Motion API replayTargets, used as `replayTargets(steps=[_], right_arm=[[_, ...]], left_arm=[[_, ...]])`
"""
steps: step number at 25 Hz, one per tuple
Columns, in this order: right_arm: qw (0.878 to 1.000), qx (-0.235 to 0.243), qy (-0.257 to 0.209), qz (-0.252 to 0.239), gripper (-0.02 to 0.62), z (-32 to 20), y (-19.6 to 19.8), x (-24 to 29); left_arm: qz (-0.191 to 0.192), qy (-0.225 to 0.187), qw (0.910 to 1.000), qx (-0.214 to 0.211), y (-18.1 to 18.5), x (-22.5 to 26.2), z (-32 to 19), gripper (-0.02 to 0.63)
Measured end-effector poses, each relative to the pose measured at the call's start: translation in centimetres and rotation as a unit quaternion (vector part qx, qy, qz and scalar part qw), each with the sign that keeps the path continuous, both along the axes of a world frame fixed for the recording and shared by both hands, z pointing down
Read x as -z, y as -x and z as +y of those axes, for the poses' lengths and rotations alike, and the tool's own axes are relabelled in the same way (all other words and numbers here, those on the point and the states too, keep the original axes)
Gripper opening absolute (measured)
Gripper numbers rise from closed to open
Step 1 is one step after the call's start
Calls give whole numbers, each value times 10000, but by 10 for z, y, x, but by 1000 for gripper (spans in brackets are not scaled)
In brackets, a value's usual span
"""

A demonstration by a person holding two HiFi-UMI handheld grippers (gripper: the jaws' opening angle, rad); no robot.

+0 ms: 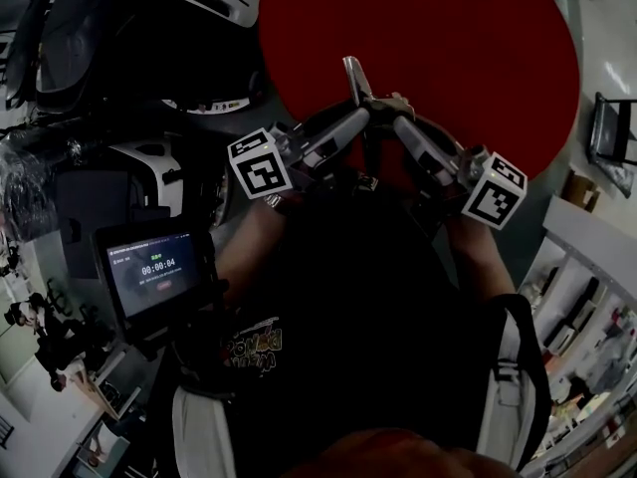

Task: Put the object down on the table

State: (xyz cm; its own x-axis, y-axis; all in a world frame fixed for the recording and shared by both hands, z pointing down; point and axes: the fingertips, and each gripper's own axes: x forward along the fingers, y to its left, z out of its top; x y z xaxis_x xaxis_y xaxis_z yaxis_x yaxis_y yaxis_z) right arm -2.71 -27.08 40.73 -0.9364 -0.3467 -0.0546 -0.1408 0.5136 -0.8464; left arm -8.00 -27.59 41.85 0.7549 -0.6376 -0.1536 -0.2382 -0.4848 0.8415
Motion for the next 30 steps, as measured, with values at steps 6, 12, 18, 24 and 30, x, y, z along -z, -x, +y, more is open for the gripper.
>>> replayTargets(steps=[6, 12, 18, 24, 30], right_arm=[[9999, 7, -111, -54, 23, 33, 10, 5], [9991, -138, -397, 66, 24, 101, 33, 37], [9962, -585, -589, 263, 25, 158, 47, 38], [9897, -1260, -528, 437, 25, 211, 40, 34], [9774, -1849, -764, 686, 25, 278, -32, 47]], left_arm=[[464, -37, 9987, -228, -2, 8, 28, 127], [482, -223, 9981, -311, 16, 42, 89, 120], [404, -417, 9960, -684, 27, 46, 142, 119], [277, -517, 9892, -1346, 14, 46, 189, 121], [443, -613, 9776, -1966, -63, 58, 252, 120]])
